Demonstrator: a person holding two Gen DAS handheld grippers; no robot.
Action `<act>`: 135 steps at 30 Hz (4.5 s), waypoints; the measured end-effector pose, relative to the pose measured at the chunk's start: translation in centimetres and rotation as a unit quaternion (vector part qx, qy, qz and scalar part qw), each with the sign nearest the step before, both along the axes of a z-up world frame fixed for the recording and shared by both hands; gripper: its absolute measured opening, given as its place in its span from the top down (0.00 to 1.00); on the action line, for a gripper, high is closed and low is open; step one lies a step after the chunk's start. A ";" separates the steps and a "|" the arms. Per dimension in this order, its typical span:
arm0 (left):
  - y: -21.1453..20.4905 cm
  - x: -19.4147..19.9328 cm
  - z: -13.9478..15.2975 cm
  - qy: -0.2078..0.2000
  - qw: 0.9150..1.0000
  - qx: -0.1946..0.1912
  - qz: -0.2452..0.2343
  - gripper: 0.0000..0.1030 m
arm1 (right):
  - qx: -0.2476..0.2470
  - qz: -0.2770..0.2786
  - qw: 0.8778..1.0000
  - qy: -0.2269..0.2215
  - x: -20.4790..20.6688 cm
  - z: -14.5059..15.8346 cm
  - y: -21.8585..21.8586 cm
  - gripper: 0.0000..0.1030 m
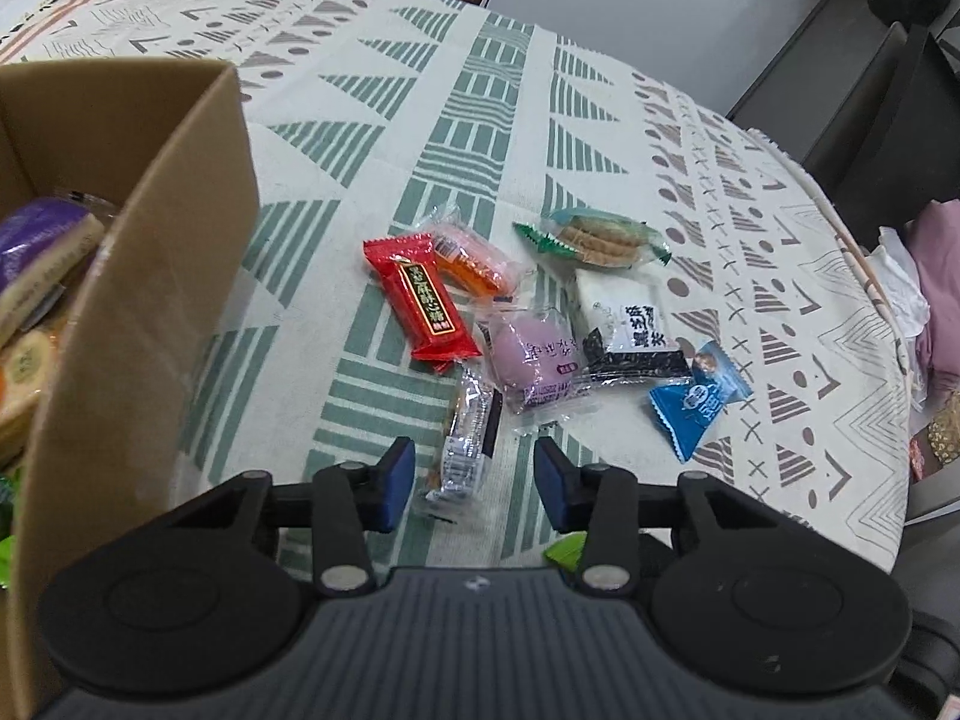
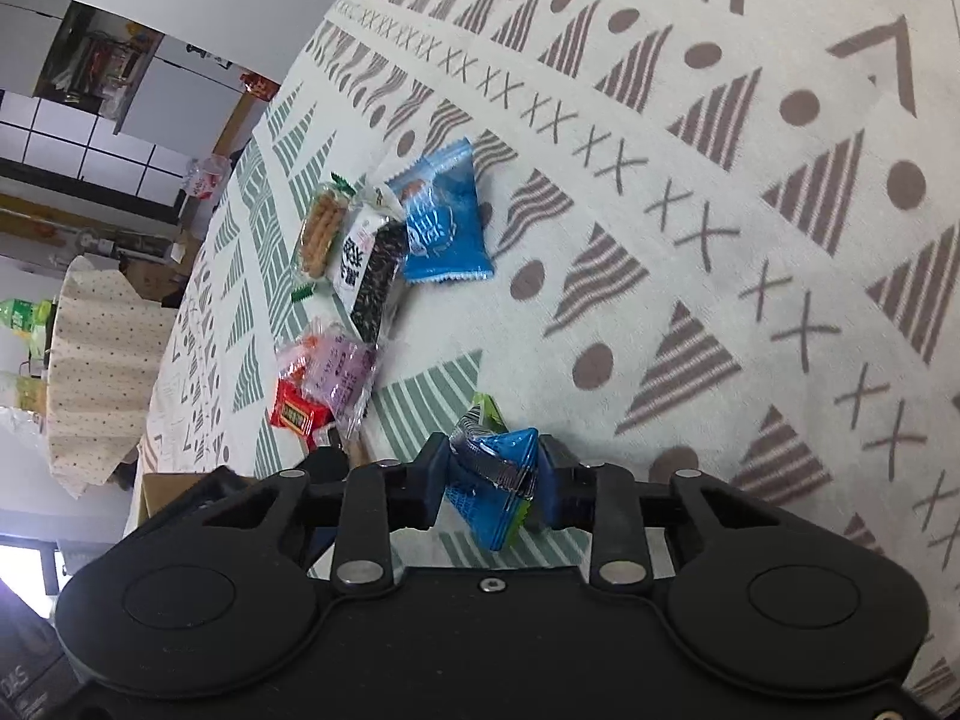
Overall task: Organize snacks
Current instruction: 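Grasp silver wrapped bar with left tool while right tool grasps blue candy, then carry silver bar and blue candy toward the box with both tools, then open left tool over the box while right tool opens to drop blue candy, then move both tools back over the remaining snack pile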
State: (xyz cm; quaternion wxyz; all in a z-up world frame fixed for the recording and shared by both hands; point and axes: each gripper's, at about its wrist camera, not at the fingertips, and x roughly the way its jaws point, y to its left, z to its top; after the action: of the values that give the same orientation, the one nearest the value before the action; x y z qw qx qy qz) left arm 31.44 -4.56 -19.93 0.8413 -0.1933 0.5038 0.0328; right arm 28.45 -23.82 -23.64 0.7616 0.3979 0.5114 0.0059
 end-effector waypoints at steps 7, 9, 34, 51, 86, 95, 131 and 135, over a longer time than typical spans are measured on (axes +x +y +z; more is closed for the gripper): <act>-0.3 0.6 -0.9 0.008 1.000 0.015 0.006 0.79 | -0.015 -0.004 1.000 -0.019 0.5 0.2 -0.1 0.72; -0.2 0.7 -0.8 0.009 1.000 0.016 0.006 0.83 | -0.015 -0.003 1.000 -0.021 0.7 0.2 -0.1 0.73; 1.3 -5.0 8.1 -0.076 0.996 0.035 0.020 0.83 | -0.002 0.025 0.992 -0.128 -1.1 5.9 1.4 0.73; 4.4 -8.7 13.1 -0.118 0.989 0.058 0.062 0.83 | 0.022 0.085 0.973 -0.214 -2.2 9.2 3.8 0.73; 16.3 -12.6 11.8 -0.091 0.984 0.020 0.152 0.83 | 0.040 0.221 0.936 -0.270 -3.7 10.1 13.0 0.73; 18.5 -12.4 10.3 -0.046 0.986 -0.006 0.158 0.71 | 0.026 0.241 0.932 -0.269 -3.8 10.2 15.7 0.73; 10.4 -11.7 15.2 -0.097 0.984 0.081 0.123 0.00 | -0.011 0.174 0.953 -0.248 -2.9 13.7 8.4 0.00; 9.2 -11.6 15.8 -0.108 0.983 0.088 0.120 0.00 | -0.020 0.167 0.954 -0.247 -2.9 14.1 6.7 0.00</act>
State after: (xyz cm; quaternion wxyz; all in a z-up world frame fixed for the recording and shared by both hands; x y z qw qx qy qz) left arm 19.81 4.62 -4.16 0.8943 -0.1797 0.3784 0.1570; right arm 25.51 -17.10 -9.51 0.8602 0.2781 0.3661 0.2208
